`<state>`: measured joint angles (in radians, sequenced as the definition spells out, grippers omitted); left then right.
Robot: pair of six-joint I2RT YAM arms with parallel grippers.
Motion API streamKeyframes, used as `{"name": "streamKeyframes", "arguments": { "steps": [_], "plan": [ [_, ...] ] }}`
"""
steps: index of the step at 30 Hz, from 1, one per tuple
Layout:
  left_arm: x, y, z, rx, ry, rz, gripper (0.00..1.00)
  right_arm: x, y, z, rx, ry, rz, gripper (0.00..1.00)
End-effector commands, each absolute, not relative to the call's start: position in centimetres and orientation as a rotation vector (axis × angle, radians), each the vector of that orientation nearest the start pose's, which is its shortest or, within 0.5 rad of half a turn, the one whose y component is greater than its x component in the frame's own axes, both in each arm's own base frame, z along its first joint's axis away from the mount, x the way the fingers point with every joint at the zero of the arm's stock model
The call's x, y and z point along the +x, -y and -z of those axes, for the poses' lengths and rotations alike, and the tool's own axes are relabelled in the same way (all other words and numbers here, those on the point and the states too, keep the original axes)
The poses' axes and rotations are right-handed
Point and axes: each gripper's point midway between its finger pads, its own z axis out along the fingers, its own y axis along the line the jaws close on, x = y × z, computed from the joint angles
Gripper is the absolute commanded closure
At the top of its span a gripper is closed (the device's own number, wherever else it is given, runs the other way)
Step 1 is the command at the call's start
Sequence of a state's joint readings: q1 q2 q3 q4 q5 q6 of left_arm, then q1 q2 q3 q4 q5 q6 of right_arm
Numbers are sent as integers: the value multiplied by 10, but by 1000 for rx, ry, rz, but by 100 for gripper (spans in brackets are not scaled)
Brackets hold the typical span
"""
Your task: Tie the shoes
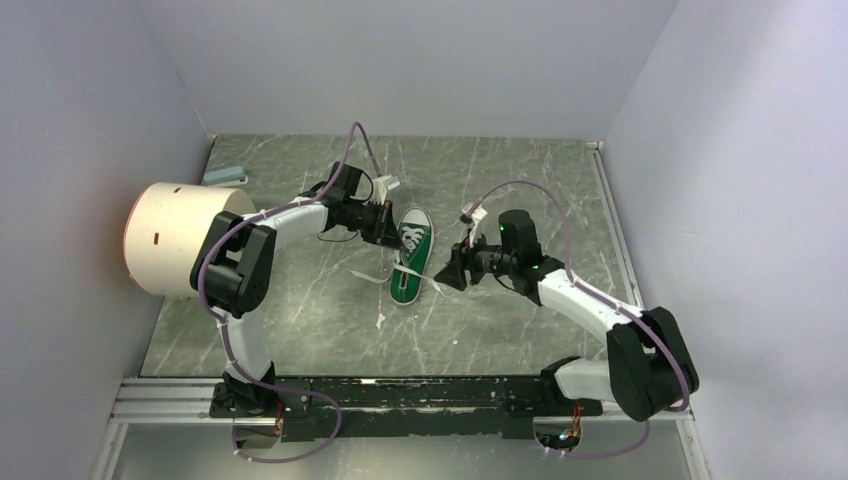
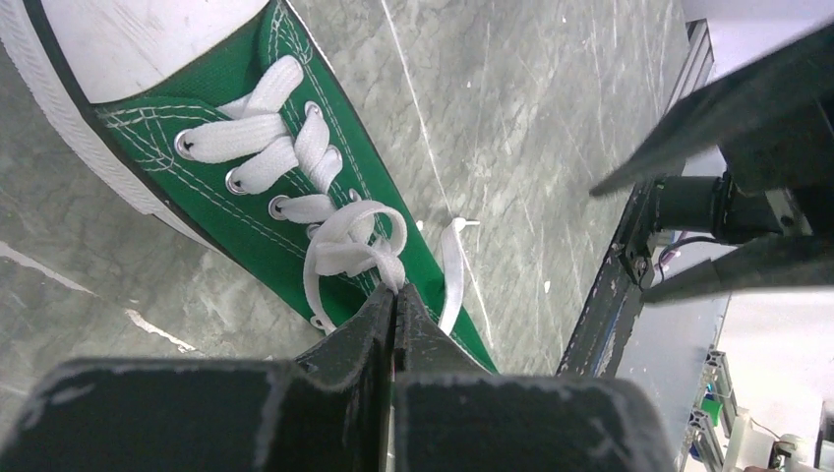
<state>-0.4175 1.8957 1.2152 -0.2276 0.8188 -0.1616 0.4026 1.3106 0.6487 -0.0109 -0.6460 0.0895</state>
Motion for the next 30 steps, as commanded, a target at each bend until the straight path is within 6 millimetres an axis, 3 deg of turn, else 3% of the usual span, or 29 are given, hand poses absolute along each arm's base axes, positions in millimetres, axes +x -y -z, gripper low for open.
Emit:
{"name": "streamKeyframes", "arguments": {
  "steps": [1,4,8,17,25,27,30],
  "plan": [
    [326,292,-94,666,-2358,1309,95,272,-265,-141,-1125,-1576,-927,43],
    [326,293,-95,665,-2357,1313,95,272,-288,-124,-1225,-1616,-940,50],
    [326,293,-96,665,-2353,1316,95,275,-315,-120,-1234,-1542,-864,51],
    [325,293,-100,671,-2347,1321,95,294,-325,-94,-1226,-1580,-759,57],
    [327,295,-107,672,-2330,1329,95,295,-326,-80,-1191,-1600,-686,60],
    [327,295,-108,671,-2326,1334,95,298,-324,-82,-1144,-1612,-670,64],
    [326,295,-107,673,-2327,1332,95,299,-323,-90,-1090,-1630,-680,79]
  ]
}}
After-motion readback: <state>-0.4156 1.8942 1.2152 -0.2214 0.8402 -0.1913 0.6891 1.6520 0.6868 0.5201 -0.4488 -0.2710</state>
